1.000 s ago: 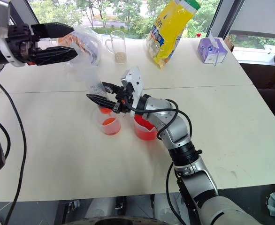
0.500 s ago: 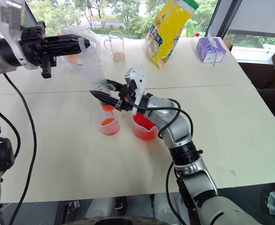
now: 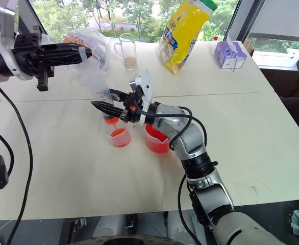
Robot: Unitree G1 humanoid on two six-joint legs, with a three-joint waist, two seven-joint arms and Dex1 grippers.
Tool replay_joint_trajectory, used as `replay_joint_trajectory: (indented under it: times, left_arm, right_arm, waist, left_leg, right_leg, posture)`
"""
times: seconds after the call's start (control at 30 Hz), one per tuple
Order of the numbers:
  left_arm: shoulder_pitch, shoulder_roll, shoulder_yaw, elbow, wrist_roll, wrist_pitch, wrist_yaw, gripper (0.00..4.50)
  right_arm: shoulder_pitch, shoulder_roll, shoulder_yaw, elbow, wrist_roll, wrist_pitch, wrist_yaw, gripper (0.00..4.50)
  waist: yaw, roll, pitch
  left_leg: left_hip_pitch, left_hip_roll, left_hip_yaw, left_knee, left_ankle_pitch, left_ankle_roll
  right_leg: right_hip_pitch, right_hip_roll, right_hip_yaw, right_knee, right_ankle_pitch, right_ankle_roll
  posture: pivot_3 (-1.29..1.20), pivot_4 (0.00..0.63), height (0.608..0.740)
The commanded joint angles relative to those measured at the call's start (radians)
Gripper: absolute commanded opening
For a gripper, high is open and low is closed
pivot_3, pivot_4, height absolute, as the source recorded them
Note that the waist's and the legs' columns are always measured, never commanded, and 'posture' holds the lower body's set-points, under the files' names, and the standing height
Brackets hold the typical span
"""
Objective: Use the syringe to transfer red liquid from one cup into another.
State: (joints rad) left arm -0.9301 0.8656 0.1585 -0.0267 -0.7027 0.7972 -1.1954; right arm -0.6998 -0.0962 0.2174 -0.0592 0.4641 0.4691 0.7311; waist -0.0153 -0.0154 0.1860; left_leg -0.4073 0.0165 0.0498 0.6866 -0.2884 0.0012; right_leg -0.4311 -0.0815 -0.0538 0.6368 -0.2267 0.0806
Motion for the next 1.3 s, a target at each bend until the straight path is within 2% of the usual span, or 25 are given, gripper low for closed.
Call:
replay_joint_trajectory:
  times: [0.03,0.6,0.7,0.83,0.9,0.93,0.97,1.3]
  left_arm:
    - [0.047,0.007,-0.046,-0.054,-0.013,0.008,-0.046,0.03]
    - [0.128,0.022,-0.058,-0.104,-0.017,0.003,-0.045,0.03]
    - [0.102,0.014,-0.052,-0.076,-0.008,-0.005,-0.028,0.94]
    - [0.064,0.003,-0.041,-0.028,0.015,-0.027,-0.006,2.89]
    - [0.040,0.004,-0.027,0.007,0.024,-0.041,0.002,3.68]
    - [0.028,0.008,-0.020,0.027,0.024,-0.043,-0.001,4.25]
    - [0.019,0.013,-0.017,0.041,0.024,-0.044,-0.005,4.43]
    - [0.008,0.054,0.015,0.121,0.017,-0.065,-0.046,4.43]
  right_arm:
    - [-0.085,0.016,-0.111,-0.092,0.062,-0.015,-0.049,1.56]
    - [-0.133,-0.006,-0.171,-0.097,0.132,0.041,-0.099,1.56]
    - [-0.120,-0.008,-0.157,-0.101,0.131,0.047,-0.097,1.56]
    - [-0.108,-0.011,-0.146,-0.097,0.124,0.063,-0.095,1.56]
    - [-0.105,-0.008,-0.150,-0.093,0.132,0.080,-0.102,1.56]
    - [-0.104,-0.007,-0.152,-0.093,0.136,0.089,-0.104,1.56]
    - [-0.104,-0.006,-0.153,-0.092,0.139,0.096,-0.106,1.56]
    - [-0.095,-0.015,-0.193,-0.153,0.234,0.222,-0.142,1.56]
  waist:
    - [0.000,0.000,0.000]
    - [0.000,0.000,0.000]
    - [0.002,0.000,0.000]
    - [0.003,0.000,0.000]
    - [0.002,0.001,0.001]
    - [0.000,0.001,0.001]
    - [-0.003,0.001,0.001]
    - [0.002,0.001,0.001]
  left_leg:
    - [0.000,0.000,0.000,0.000,0.000,0.000]
    - [0.000,0.000,0.000,0.000,0.000,0.000]
    - [0.000,0.000,0.000,0.000,0.000,0.000]
    - [0.000,0.000,0.000,0.000,0.000,0.000]
    - [0.000,0.000,0.000,0.000,0.000,0.000]
    - [0.000,0.000,0.000,0.000,0.000,0.000]
    - [0.000,0.000,0.000,0.000,0.000,0.000]
    - [-0.001,0.000,0.001,-0.002,0.000,0.000]
  right_leg:
    - [0.000,0.000,0.000,0.000,0.000,0.000]
    - [0.000,0.000,0.000,0.000,0.000,0.000]
    - [0.000,0.000,0.000,0.000,0.000,0.000]
    - [0.000,-0.001,0.000,0.000,0.000,0.000]
    - [0.000,0.000,0.000,0.000,0.000,0.000]
    - [0.000,0.000,0.000,0.000,0.000,0.000]
    - [0.000,0.001,0.000,0.000,0.000,0.000]
    - [-0.001,0.000,0.000,-0.001,0.000,0.000]
  posture:
    - [0.00,0.150,0.740]
    - [0.00,0.150,0.740]
    - [0.00,0.150,0.740]
    - [0.00,0.150,0.740]
    - [0.00,0.150,0.740]
    - [0.00,0.150,0.740]
    - [0.00,0.150,0.740]
    - [0.00,0.150,0.740]
